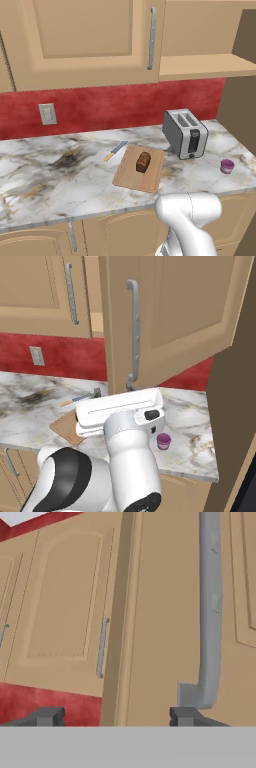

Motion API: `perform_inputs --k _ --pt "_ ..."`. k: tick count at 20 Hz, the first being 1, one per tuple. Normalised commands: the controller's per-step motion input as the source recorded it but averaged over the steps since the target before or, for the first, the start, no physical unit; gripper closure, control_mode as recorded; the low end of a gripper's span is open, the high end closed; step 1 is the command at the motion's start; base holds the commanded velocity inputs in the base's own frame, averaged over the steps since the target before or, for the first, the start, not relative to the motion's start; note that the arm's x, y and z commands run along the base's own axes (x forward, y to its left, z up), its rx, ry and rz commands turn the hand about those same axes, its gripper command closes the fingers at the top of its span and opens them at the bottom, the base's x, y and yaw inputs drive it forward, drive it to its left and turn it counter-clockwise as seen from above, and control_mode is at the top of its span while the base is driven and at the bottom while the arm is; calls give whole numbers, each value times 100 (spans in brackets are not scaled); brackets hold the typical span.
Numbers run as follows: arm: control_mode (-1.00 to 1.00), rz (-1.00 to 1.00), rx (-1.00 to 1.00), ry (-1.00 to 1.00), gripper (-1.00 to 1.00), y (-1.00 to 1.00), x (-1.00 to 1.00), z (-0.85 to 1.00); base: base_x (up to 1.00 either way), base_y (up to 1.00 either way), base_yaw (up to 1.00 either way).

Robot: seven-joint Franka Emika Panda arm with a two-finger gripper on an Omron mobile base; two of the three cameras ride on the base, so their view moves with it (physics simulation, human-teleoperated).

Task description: Pick the bread, place it on the cutting board, pick the jam, place it on the counter, and close the cabinet.

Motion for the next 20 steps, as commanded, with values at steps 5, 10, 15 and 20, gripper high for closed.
perform_inputs --k 5,10,15,20 --pt "-100 3 0 0 -100 28 41 0 0 0 0" --pt "-100 0 0 0 -100 31 46 0 0 0 0" --pt "-100 0 0 0 -100 31 39 0 0 0 0" --pt "-100 0 0 0 -100 25 38 0 0 0 0"
